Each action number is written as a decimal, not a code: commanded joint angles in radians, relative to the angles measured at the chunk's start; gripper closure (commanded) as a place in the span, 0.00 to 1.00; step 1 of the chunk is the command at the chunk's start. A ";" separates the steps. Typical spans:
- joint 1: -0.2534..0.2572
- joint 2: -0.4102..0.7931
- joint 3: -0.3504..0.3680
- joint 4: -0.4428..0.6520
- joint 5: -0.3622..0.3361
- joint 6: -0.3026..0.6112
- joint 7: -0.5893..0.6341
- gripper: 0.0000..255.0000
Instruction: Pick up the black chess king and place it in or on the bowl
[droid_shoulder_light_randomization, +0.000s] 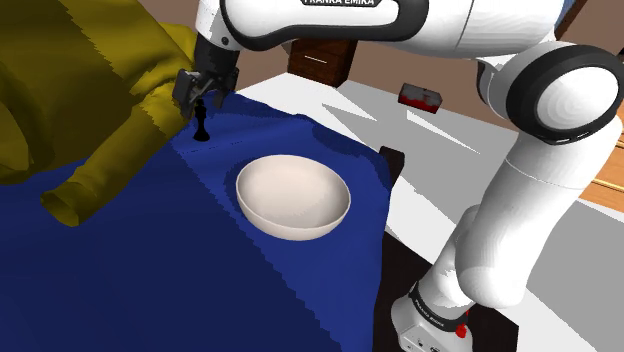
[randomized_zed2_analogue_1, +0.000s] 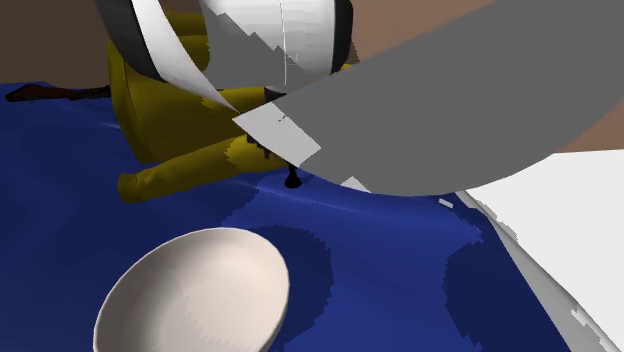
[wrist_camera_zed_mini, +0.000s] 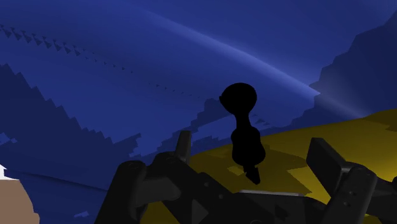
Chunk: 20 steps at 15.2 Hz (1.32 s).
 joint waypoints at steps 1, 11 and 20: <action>0.000 0.010 0.000 -0.007 -0.001 0.012 0.003 0.00; -0.002 0.010 -0.002 -0.003 0.001 0.008 -0.002 1.00; 0.003 0.018 0.001 0.098 -0.002 -0.085 0.002 1.00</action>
